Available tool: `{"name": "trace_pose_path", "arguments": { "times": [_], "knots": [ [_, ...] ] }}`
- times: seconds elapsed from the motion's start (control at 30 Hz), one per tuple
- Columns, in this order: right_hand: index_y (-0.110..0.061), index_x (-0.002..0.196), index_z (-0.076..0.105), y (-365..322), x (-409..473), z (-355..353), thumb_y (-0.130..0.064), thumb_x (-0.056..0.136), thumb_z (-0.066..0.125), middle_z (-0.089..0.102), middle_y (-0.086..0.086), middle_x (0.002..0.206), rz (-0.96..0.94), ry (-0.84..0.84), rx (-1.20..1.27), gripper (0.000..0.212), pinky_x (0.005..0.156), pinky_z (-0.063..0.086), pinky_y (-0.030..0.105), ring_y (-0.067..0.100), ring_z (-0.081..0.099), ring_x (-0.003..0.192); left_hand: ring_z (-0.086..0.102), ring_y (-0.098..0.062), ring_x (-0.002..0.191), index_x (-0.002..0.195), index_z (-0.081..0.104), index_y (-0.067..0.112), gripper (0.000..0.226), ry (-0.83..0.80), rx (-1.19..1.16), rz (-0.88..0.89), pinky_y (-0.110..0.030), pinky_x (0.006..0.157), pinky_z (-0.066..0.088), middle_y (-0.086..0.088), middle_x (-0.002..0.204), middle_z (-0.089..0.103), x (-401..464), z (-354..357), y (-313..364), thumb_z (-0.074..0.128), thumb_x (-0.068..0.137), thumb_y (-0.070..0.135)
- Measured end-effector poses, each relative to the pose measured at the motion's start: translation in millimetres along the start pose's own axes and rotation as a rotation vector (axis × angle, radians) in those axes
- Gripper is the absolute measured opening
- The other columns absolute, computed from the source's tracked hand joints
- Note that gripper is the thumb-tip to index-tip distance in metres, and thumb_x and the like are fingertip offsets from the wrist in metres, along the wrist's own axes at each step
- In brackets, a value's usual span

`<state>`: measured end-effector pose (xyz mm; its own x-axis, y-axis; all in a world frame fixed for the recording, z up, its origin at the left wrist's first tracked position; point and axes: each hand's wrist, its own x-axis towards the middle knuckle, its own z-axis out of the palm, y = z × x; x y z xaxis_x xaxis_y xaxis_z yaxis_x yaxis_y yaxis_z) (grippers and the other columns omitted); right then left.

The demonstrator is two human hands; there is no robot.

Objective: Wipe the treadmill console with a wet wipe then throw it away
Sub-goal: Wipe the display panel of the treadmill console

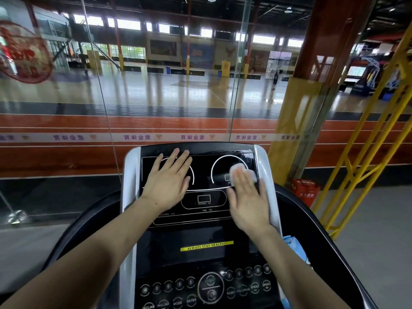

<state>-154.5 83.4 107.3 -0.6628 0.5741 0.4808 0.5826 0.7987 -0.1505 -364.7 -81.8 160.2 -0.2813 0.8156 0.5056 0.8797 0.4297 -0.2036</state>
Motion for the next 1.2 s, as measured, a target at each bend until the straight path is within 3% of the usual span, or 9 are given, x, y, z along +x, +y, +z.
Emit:
{"name": "trace_pose_path", "arguments": {
  "times": [0.1, 0.27, 0.47, 0.57, 0.67, 0.8, 0.97, 1.1, 1.2],
  "knots": [
    [-0.026, 0.168, 0.009, -13, 3, 3, -0.053, 0.108, 0.012, 0.01, -0.005, 0.176, 0.119, 0.016, 0.052, 0.067, 0.131, 0.004, 0.05, 0.014, 0.004, 0.163, 0.016, -0.021, 0.16, 0.162, 0.032, 0.019, 0.066, -0.012, 0.001, 0.0, -0.055, 0.128, 0.016, 0.002, 0.172, 0.026, 0, -1, 0, 0.017, 0.103, 0.046],
    [-0.028, 0.167, 0.018, -49, -7, 6, -0.052, 0.111, 0.018, 0.01, -0.009, 0.174, -0.189, -0.034, -0.013, 0.061, 0.13, -0.003, 0.052, 0.013, 0.006, 0.162, 0.021, -0.023, 0.159, 0.16, 0.037, 0.019, 0.066, -0.012, -0.003, -0.001, -0.056, 0.127, 0.02, 0.001, 0.17, 0.031, 2, -1, 0, 0.02, 0.102, 0.044],
    [-0.029, 0.168, 0.01, -4, 3, 1, -0.051, 0.108, 0.014, 0.007, -0.008, 0.175, 0.094, 0.018, 0.043, 0.064, 0.131, 0.003, 0.052, 0.015, 0.007, 0.163, 0.02, -0.023, 0.159, 0.161, 0.035, 0.021, 0.065, -0.015, -0.021, 0.01, -0.055, 0.127, 0.018, 0.001, 0.17, 0.03, 2, -2, -2, 0.019, 0.103, 0.045],
    [-0.027, 0.168, 0.014, -46, -8, 7, -0.051, 0.11, 0.015, 0.013, -0.006, 0.174, -0.052, 0.0, 0.054, 0.063, 0.131, 0.001, 0.052, 0.019, 0.008, 0.163, 0.016, -0.024, 0.16, 0.161, 0.034, 0.021, 0.06, -0.015, -0.02, 0.006, -0.056, 0.128, 0.015, 0.0, 0.172, 0.026, 1, 0, 0, 0.031, 0.105, 0.043],
    [-0.03, 0.168, 0.011, -46, -21, 6, -0.051, 0.111, 0.015, 0.004, -0.011, 0.175, -0.155, -0.044, 0.015, 0.06, 0.13, -0.007, 0.051, 0.012, 0.001, 0.162, 0.016, -0.025, 0.16, 0.161, 0.035, 0.021, 0.059, -0.009, -0.036, -0.001, -0.058, 0.128, 0.015, 0.0, 0.172, 0.026, 2, -1, 2, 0.037, 0.105, 0.041],
    [-0.032, 0.168, 0.008, 8, 5, -6, -0.051, 0.11, 0.015, 0.003, -0.011, 0.175, -0.041, -0.001, -0.034, 0.061, 0.131, -0.005, 0.051, 0.011, 0.003, 0.162, 0.017, -0.024, 0.16, 0.161, 0.035, 0.022, 0.059, -0.003, -0.052, -0.011, -0.057, 0.128, 0.015, 0.001, 0.171, 0.028, 2, -1, 2, 0.037, 0.105, 0.041],
    [-0.029, 0.168, -0.002, 19, 39, -14, -0.051, 0.111, 0.015, -0.008, -0.008, 0.176, 0.054, -0.009, 0.002, 0.064, 0.131, -0.007, 0.047, 0.01, -0.01, 0.161, 0.021, -0.028, 0.159, 0.16, 0.037, 0.021, 0.059, 0.008, -0.065, -0.028, -0.058, 0.128, 0.015, -0.002, 0.17, 0.031, 4, -3, 9, 0.031, 0.104, 0.042],
    [-0.025, 0.168, 0.008, 11, -5, -3, -0.054, 0.108, 0.016, 0.002, -0.008, 0.175, 0.079, 0.02, 0.034, 0.067, 0.132, 0.002, 0.046, 0.011, -0.002, 0.162, 0.024, -0.033, 0.157, 0.157, 0.042, 0.018, 0.058, 0.03, -0.095, -0.051, -0.059, 0.127, 0.017, -0.008, 0.166, 0.037, 7, -2, 16, 0.036, 0.103, 0.04],
    [-0.025, 0.168, 0.011, 17, -1, -5, -0.055, 0.108, 0.015, 0.003, -0.009, 0.175, 0.079, 0.026, 0.016, 0.068, 0.132, -0.002, 0.046, 0.009, 0.001, 0.162, 0.024, -0.032, 0.158, 0.158, 0.04, 0.017, 0.059, 0.045, -0.094, -0.057, -0.06, 0.127, 0.017, -0.008, 0.166, 0.038, 12, -3, 18, 0.044, 0.104, 0.038]
  ]
}}
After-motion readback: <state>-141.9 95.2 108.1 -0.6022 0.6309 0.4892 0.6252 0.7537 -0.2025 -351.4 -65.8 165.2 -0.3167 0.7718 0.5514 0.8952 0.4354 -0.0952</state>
